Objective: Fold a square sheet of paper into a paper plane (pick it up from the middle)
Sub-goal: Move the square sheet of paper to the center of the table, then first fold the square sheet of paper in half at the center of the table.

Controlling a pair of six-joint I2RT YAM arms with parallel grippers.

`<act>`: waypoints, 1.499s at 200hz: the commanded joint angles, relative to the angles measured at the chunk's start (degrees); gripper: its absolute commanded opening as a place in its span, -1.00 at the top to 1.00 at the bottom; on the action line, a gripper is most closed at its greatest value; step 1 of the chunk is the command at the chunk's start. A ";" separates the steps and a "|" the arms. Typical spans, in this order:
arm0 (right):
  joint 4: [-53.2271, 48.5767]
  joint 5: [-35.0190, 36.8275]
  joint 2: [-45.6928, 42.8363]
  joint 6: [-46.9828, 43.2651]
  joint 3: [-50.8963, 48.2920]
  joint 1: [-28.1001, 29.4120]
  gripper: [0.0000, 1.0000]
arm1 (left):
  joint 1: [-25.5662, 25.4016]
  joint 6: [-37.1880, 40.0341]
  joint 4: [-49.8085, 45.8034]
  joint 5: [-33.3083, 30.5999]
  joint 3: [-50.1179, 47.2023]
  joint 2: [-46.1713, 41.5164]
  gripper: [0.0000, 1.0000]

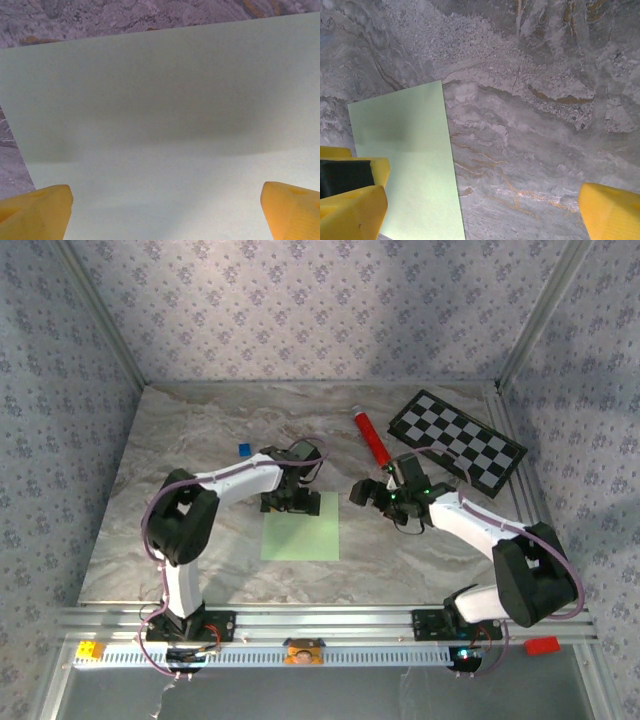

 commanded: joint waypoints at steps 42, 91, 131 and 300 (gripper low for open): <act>-3.90 0.71 -0.16 -0.70 1.35 0.51 -0.99 | -0.91 -5.84 -4.98 3.05 3.78 0.76 -0.93; -4.39 1.42 -0.14 -0.81 0.90 0.52 -0.99 | -4.04 -9.50 -5.01 2.18 4.54 3.38 -0.94; -5.44 1.46 -0.16 -1.33 1.05 0.39 -0.99 | -5.15 -9.37 -6.56 -0.06 6.01 6.24 -0.95; -6.15 1.05 -0.12 -1.42 0.93 0.46 -0.99 | -3.38 -11.44 -1.92 2.57 0.52 4.59 -0.98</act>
